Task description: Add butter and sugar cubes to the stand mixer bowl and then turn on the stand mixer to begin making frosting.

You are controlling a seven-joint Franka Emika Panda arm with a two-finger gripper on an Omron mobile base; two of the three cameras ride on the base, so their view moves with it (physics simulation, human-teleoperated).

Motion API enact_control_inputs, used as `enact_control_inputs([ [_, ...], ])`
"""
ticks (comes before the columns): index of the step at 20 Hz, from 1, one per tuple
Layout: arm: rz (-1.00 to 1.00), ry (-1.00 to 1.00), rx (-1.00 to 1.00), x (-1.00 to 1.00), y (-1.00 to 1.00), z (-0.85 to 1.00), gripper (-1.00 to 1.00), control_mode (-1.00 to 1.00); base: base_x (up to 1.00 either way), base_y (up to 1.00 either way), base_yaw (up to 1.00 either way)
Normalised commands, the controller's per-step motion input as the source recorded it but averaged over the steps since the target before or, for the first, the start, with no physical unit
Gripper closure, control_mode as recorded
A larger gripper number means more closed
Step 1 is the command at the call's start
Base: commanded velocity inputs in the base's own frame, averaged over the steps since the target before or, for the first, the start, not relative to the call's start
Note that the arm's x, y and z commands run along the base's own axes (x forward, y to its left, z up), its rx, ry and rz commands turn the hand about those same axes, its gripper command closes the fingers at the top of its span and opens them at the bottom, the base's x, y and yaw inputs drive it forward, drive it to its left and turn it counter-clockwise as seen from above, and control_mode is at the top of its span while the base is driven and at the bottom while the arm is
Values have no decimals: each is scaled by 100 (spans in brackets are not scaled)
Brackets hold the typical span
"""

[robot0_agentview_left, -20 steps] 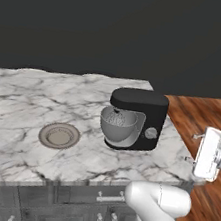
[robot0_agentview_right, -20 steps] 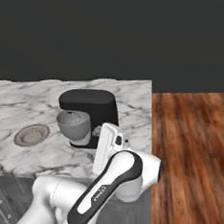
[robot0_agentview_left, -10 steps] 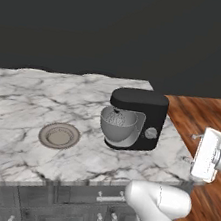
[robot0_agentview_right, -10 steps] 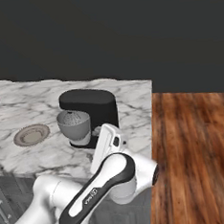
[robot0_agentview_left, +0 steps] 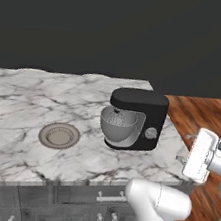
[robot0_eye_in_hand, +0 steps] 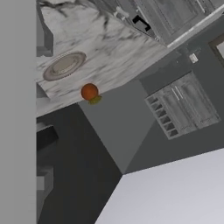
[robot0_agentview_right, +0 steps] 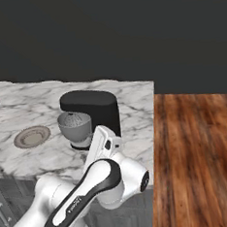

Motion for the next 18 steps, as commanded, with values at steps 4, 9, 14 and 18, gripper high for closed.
enact_control_inputs([
  [4, -5, 0, 0, 17, 0, -9, -100, -100, 0, 0, 0],
  [9, -7, 0, 0, 11, 0, -2, -100, -100, 0, 0, 0],
  [14, -8, 0, 0, 5, 0, -2, -100, -100, 0, 0, 0],
  [18, -7, 0, 0, 0, 0, -5, -100, -100, 0, 0, 0],
])
